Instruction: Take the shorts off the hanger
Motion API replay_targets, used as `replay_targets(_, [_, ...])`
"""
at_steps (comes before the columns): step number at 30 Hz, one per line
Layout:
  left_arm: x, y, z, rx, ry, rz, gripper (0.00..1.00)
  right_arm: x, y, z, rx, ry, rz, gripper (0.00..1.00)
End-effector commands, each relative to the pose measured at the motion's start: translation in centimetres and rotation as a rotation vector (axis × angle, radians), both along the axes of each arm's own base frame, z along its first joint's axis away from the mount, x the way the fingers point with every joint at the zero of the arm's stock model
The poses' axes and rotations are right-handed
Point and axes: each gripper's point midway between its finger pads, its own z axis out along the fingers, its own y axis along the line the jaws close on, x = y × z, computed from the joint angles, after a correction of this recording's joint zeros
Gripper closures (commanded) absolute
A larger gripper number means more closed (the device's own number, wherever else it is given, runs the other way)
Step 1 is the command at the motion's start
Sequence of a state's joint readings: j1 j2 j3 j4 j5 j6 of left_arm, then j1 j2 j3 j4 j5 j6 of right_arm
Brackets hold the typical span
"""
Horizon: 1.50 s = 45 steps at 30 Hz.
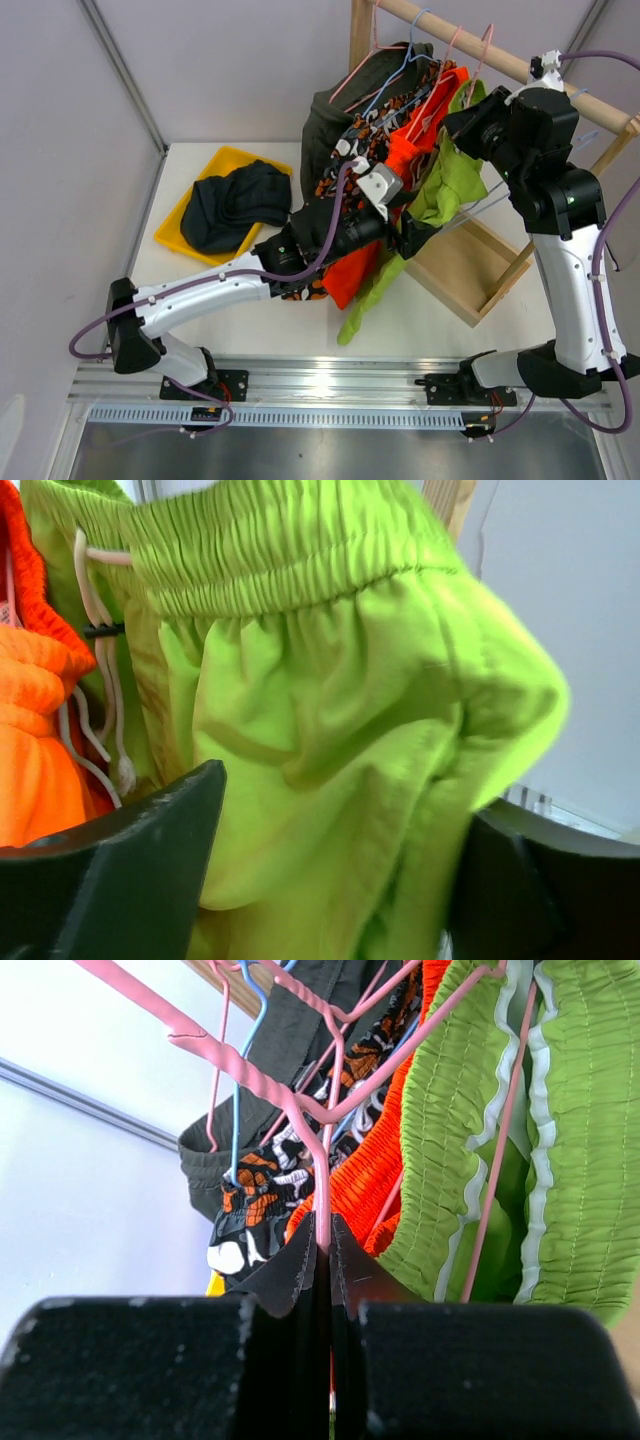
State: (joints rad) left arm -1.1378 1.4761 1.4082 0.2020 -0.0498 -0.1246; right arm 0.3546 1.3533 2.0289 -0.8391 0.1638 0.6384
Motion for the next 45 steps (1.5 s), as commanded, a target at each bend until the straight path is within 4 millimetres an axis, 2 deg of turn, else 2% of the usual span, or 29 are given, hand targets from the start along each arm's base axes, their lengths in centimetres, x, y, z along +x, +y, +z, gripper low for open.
replay_targets(1, [-0.3, 2.0, 4.0, -0.105, -0.042, 0.023, 0.27, -1.0, 0.6, 4.2, 0.063, -0.123, 0.036, 1.0])
replay_targets(3, [-0.4, 2.1, 4.1, -0.109, -0.042, 0.021, 0.44, -1.0, 0.9, 4.3, 0.076, -0.122, 0.043, 1.0])
replay_targets(4, [-0.4, 2.1, 4.1, -0.108, -0.042, 0.019, 0.57, -0.9, 1.0, 4.3, 0.083, -0.121, 0.045, 1.0])
replay_targets(7, [-0.7, 2.2, 4.4, -0.125, -0.047, 0.009, 0.71, -1.1, 1.3, 4.4, 0.101, -0.119, 0.053, 1.0])
replay_targets(8, [-0.8, 2.3, 4.5, -0.132, -0.047, 0.007, 0.81, -1.1, 1.4, 4.3, 0.104, -0.115, 0.054, 1.0])
replay_targets(10, [-0.8, 2.4, 4.6, -0.136, -0.045, 0.009, 0.88, -1.3, 1.5, 4.4, 0.119, -0.121, 0.055, 1.0])
replay_targets(11, [-0.8, 2.3, 4.2, -0.132, -0.04, 0.01, 0.97, -1.3, 1.4, 4.6, 0.124, -0.127, 0.049, 1.0])
replay_targets(12, [-0.8, 2.4, 4.3, -0.136, -0.039, 0.011, 1.0, -1.3, 1.4, 4.4, 0.126, -0.123, 0.047, 1.0])
replay_targets(15, [-1.1, 2.9, 4.2, -0.146, -0.041, 0.009, 1.0, -1.3, 1.1, 4.4, 0.128, -0.124, 0.028, 1.0])
replay_targets(18, [-1.5, 3.7, 2.5, -0.144, -0.022, 0.008, 1.0, -1.3, 0.2, 4.9, 0.122, -0.144, -0.01, 1.0])
replay_targets(20, [-1.9, 4.1, 2.3, -0.168, -0.003, -0.001, 1.0, -1.2, -0.6, 5.3, 0.118, -0.161, -0.043, 1.0])
replay_targets(21, [-2.2, 4.6, 0.5, -0.152, 0.015, -0.006, 1.0, -1.2, -1.0, 6.0, 0.12, -0.177, -0.056, 1.0])
replay_targets(23, [-2.9, 5.1, 0.3, -0.182, 0.033, -0.015, 1.0, -1.1, -2.0, 6.6, 0.112, -0.193, -0.086, 1.0])
replay_targets(24, [-3.1, 5.1, -2.4, -0.141, 0.059, -0.017, 1.0, -0.6, -2.2, 6.6, 0.108, -0.191, -0.096, 1.0])
replay_targets(25, [-3.7, 5.2, -2.8, -0.145, 0.068, -0.028, 1.0, -0.9, -2.6, 7.6, 0.114, -0.214, -0.103, 1.0])
replay_targets(28, [-5.0, 5.4, -6.7, -0.088, 0.102, -0.037, 1.0, -0.1, -3.6, 8.1, 0.108, -0.22, -0.131, 1.0])
replay_targets(30, [-5.5, 5.5, -7.7, -0.078, 0.113, -0.032, 1.0, -0.3, -4.4, 9.2, 0.112, -0.249, -0.148, 1.0])
replay_targets(31, [-6.2, 5.5, -9.5, -0.057, 0.135, -0.042, 1.0, -0.1, -4.5, 9.3, 0.11, -0.249, -0.151, 1.0])
replay_targets(32, [-6.5, 5.4, -10.0, -0.053, 0.142, -0.047, 1.0, -0.2, -4.6, 9.7, 0.113, -0.26, -0.154, 1.0])
replay_targets(35, [-6.5, 5.4, -11.7, -0.04, 0.182, -0.022, 1.0, -0.3, -4.5, 9.7, 0.114, -0.252, -0.145, 1.0])
replay_targets(37, [-5.7, 5.3, -12.0, -0.029, 0.197, 0.018, 1.0, -0.5, -4.2, 9.2, 0.123, -0.238, -0.126, 1.0])
replay_targets(38, [-5.4, 5.1, -11.1, -0.038, 0.192, 0.033, 1.0, -1.1, -4.3, 9.3, 0.132, -0.241, -0.123, 1.0])
replay_targets(39, [-4.9, 4.5, -10.3, -0.039, 0.189, 0.05, 1.0, -1.0, -4.1, 8.5, 0.13, -0.22, -0.116, 1.0])
replay_targets(40, [-3.9, 4.6, -11.0, 0.007, 0.184, 0.103, 1.0, -1.4, -3.8, 8.3, 0.147, -0.212, -0.1, 1.0])
replay_targets(41, [-3.0, 4.0, -7.2, -0.042, 0.161, 0.133, 1.0, -2.6, -3.9, 8.6, 0.161, -0.223, -0.089, 1.0])
replay_targets(42, [-2.0, 3.0, -8.5, 0.013, 0.165, 0.166, 1.0, -2.6, -3.7, 7.4, 0.164, -0.195, -0.08, 1.0])
replay_targets(43, [-0.5, 3.0, -8.6, 0.039, 0.155, 0.22, 1.0, -3.2, -3.1, 7.3, 0.185, -0.189, -0.051, 1.0])
replay_targets(44, [0.5, 2.9, -9.5, 0.091, 0.166, 0.248, 1.0, -3.8, -3.1, 6.9, 0.195, -0.176, -0.043, 1.0])
replay_targets(45, [1.6, 2.2, -5.0, 0.019, 0.15, 0.257, 1.0, -5.3, -3.2, 7.2, 0.209, -0.186, -0.032, 1.0])
